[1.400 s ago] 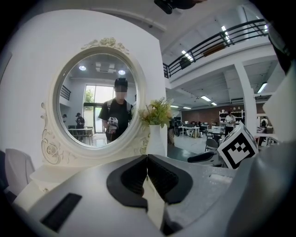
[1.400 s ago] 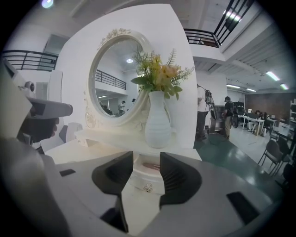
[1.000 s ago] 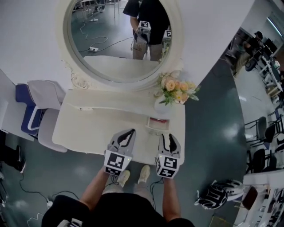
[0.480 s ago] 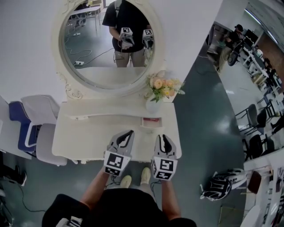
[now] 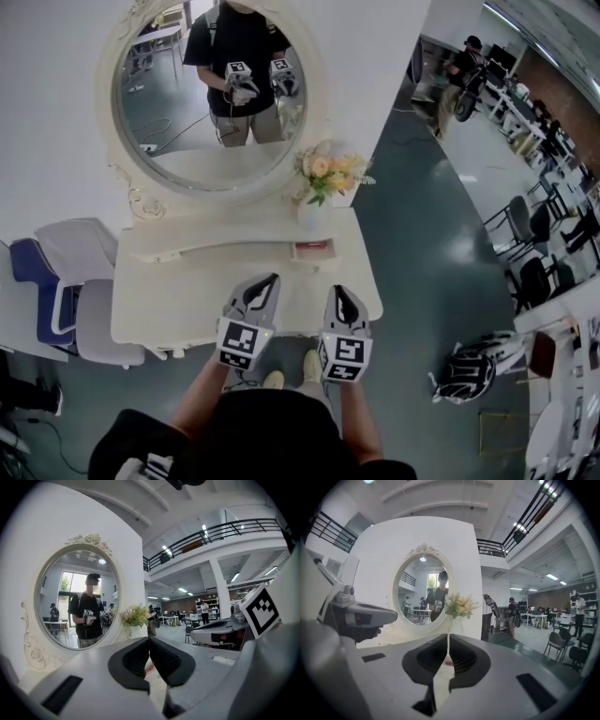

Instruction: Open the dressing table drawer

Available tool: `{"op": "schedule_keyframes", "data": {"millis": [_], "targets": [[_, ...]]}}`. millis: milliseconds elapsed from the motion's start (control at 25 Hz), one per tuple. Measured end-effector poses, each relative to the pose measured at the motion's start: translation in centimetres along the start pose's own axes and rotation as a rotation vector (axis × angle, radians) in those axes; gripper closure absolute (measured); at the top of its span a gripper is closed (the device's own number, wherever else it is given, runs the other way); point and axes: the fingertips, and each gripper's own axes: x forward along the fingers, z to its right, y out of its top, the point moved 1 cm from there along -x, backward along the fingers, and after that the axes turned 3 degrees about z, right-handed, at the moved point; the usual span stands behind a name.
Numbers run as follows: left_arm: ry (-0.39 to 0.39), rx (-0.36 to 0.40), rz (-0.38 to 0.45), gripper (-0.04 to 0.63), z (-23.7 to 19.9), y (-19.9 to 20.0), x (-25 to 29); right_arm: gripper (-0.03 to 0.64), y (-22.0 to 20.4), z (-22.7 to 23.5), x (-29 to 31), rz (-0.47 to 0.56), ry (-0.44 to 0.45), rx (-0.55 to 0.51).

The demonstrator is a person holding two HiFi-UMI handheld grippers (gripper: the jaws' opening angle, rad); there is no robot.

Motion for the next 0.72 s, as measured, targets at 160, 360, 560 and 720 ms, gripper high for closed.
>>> {"op": "schedule_keyframes", "data": {"millis": [160, 360, 560, 720], "targets": [[-0.017, -0.003, -0.008, 0.591, 0.17, -0.50, 0.05, 0.617, -1.04, 0.20, -0.57, -0.024, -0.015, -0.001], [-0.028, -0.006, -0.009, 0.591, 0.36, -0.59, 0.21, 0.618, -0.89, 0.52, -0.80, -0.022, -0.022, 0.006], [-0.031, -0.008, -0.010, 0.591, 0.40, -0.70, 0.46, 0.618, -0.67, 0.70, -0.60, -0.022, -0.025, 0.000], [-0.028, -0.008, -0.012, 0.591, 0.48, -0.64, 0.62, 0.618, -0.84, 0.81, -0.48, -0.024, -0.019, 0.007]]}}
